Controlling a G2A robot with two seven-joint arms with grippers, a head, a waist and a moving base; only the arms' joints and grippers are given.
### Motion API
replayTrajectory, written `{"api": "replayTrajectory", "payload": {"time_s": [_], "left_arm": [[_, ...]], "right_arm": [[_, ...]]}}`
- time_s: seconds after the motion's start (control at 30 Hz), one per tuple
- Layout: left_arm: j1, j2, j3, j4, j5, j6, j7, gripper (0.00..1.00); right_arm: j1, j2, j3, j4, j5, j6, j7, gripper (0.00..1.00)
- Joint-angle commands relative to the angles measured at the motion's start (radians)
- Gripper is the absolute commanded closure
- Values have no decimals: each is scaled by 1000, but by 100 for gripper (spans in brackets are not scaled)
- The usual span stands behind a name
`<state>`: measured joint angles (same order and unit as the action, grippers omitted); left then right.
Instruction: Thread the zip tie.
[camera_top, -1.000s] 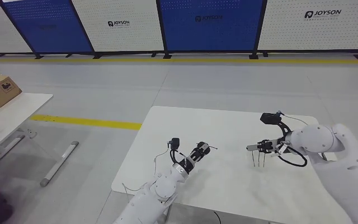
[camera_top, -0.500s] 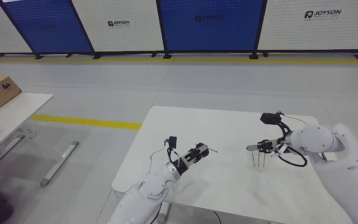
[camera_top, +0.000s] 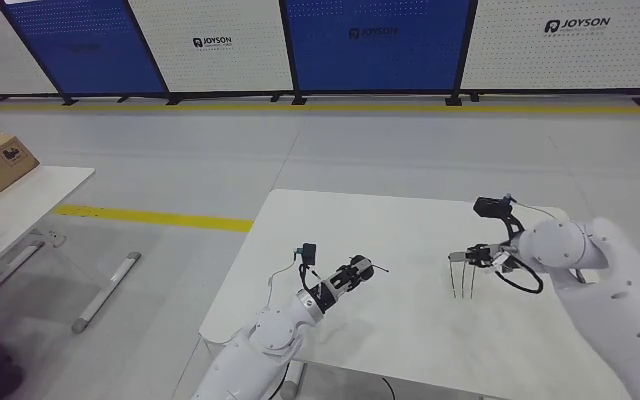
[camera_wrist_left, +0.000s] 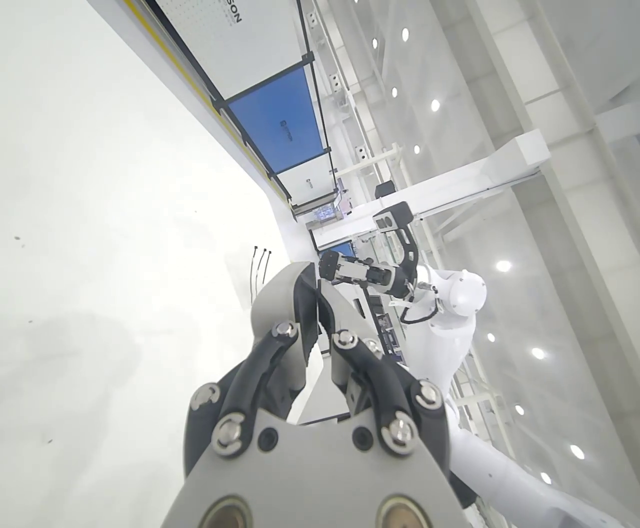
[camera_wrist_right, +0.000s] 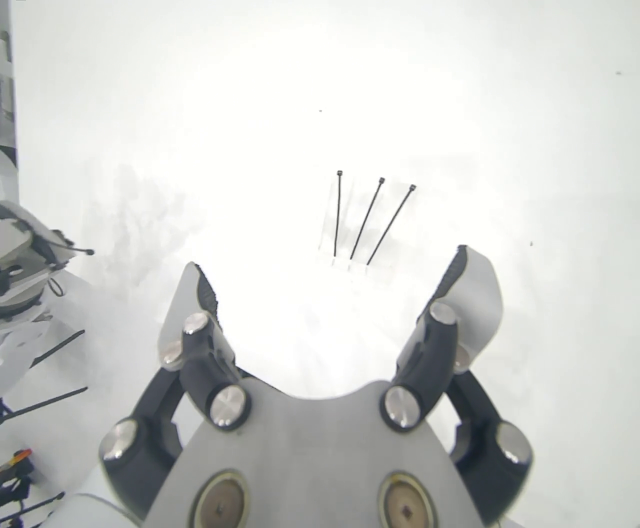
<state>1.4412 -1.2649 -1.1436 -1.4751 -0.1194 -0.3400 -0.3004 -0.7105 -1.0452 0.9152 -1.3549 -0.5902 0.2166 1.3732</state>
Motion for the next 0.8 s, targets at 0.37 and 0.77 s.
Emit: {"api": "replayTrajectory", "payload": {"time_s": [0.37, 0.77], "left_arm": [[0, 0, 0, 0, 0, 0, 0, 100], [0, 0, 0, 0, 0, 0, 0, 100]], "right_arm": [[44, -19, -66, 72, -4, -10, 3, 0], [92, -55, -119, 169, 38, 12, 9, 62]]}}
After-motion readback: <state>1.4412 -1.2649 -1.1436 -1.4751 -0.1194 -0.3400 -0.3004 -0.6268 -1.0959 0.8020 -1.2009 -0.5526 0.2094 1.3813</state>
